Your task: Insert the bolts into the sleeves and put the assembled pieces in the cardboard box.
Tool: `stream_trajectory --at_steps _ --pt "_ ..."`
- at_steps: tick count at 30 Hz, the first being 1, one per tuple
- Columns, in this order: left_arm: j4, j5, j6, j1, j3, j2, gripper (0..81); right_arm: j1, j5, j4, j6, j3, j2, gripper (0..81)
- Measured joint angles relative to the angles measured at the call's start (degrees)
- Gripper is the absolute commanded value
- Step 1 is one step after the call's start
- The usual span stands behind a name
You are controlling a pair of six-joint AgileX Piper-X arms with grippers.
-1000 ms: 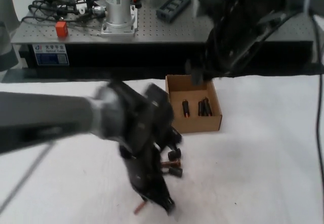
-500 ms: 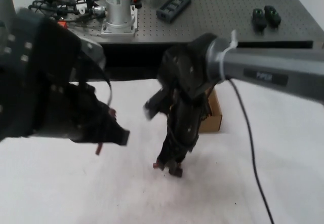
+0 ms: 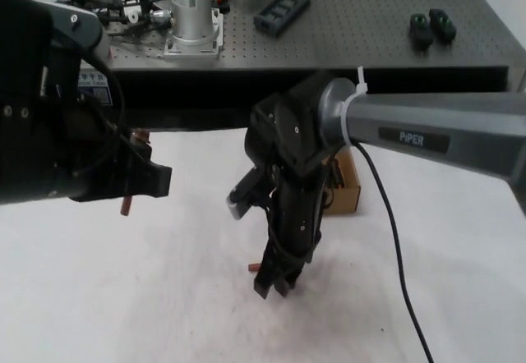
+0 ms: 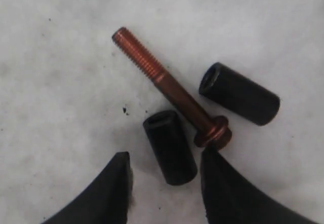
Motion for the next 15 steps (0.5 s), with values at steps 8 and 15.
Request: stream_trajectory --at_steps 8,15 --pt "0.8 0.0 0.0 0.1 0.3 0.0 0.7 0.9 -0.5 0.3 0.0 0.0 0.1 30.2" --pt "1.6 0.0 0.0 0.1 0.3 0.0 0.7 1.2 -0.6 -0.2 0.0 0.0 0.1 30.2"
